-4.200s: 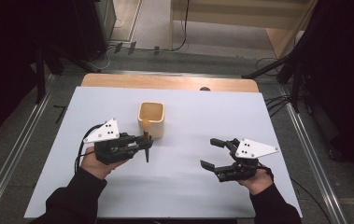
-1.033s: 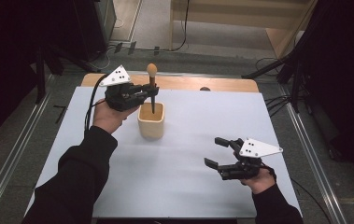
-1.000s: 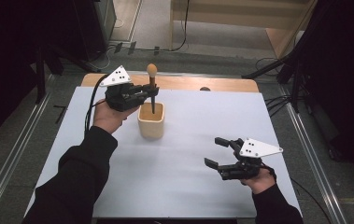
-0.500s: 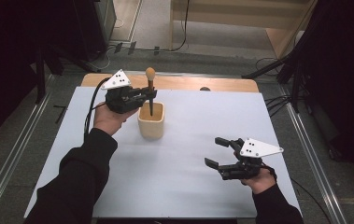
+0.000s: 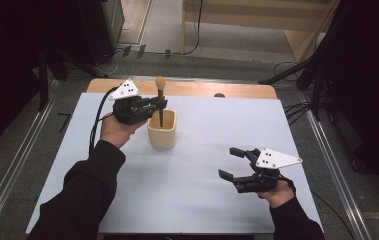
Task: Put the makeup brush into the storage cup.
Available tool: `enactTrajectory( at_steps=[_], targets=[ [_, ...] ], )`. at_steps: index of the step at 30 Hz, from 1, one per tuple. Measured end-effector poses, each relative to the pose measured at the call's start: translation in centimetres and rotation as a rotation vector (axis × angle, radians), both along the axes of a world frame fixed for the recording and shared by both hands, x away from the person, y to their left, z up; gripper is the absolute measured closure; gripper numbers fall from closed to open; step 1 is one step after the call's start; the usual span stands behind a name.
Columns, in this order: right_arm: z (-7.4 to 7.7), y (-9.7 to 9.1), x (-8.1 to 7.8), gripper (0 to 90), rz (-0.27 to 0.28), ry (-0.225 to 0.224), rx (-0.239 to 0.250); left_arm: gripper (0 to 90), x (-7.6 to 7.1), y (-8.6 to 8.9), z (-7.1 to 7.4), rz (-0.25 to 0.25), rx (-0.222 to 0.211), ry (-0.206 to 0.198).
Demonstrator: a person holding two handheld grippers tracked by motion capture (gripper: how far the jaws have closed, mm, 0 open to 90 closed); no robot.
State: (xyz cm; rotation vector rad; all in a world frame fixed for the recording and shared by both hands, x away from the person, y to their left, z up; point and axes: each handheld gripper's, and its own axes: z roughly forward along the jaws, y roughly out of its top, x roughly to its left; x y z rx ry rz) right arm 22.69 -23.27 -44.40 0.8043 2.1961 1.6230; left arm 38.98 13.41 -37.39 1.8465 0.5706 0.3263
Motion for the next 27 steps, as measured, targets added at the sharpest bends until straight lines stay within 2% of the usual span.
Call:
enactTrajectory(
  at_steps=[17,27],
  targets=[
    [0.0,0.0,0.0,21.9,-0.001,-0.002,-0.001,78.5,-0.4,0.3,-1.9,0.012,0.012,0.025],
    [0.0,0.0,0.0,22.0,-0.002,-0.002,0.0,78.3,-0.5,0.3,-2.3,0.015,0.027,0.031]
  ],
)
